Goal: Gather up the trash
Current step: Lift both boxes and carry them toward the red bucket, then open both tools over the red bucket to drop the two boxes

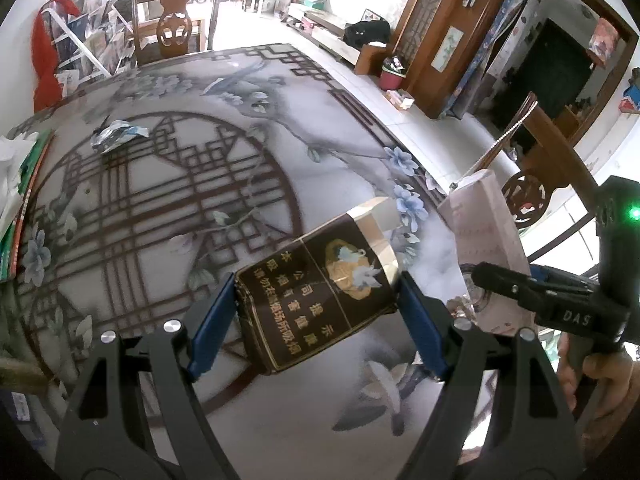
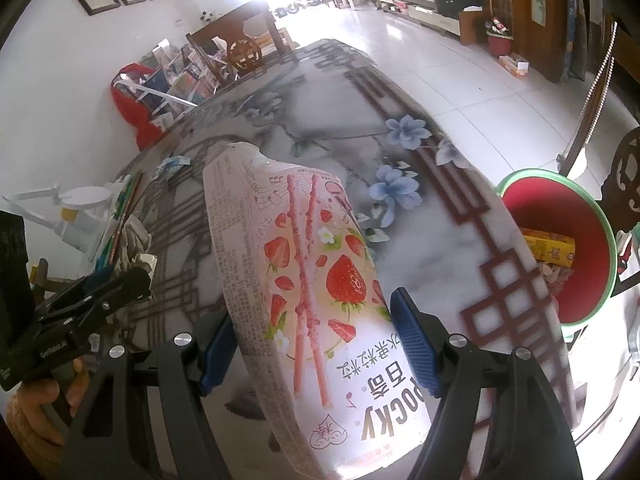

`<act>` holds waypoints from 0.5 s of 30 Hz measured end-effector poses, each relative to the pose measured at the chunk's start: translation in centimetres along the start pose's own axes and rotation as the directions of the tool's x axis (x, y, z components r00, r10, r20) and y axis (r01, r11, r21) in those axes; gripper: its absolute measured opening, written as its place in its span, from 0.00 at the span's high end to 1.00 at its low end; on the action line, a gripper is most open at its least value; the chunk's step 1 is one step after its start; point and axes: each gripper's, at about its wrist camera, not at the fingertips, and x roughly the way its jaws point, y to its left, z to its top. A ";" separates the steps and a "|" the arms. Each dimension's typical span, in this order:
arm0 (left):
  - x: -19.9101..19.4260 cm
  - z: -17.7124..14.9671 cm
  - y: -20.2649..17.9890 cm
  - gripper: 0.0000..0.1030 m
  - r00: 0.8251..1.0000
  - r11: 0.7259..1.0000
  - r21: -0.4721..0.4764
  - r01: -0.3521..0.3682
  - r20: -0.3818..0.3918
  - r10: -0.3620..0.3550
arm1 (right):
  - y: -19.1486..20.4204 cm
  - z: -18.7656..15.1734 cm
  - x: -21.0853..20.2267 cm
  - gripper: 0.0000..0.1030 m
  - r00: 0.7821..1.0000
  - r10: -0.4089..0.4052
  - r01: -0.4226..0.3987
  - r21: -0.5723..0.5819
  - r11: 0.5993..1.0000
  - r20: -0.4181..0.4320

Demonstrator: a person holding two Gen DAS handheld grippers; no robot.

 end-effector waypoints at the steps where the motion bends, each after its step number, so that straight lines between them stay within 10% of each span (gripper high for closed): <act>1: 0.2 0.1 -0.3 0.26 1.000 1.000 -0.002 -0.001 0.000 0.001 | -0.5 0.1 0.0 0.32 1.000 0.002 -0.002 0.001 1.000 -0.002; 15: 3.0 2.4 -7.7 0.26 1.000 1.000 0.007 -0.023 0.010 0.023 | -8.3 2.6 -1.8 0.35 1.000 0.011 -0.011 0.012 1.000 -0.008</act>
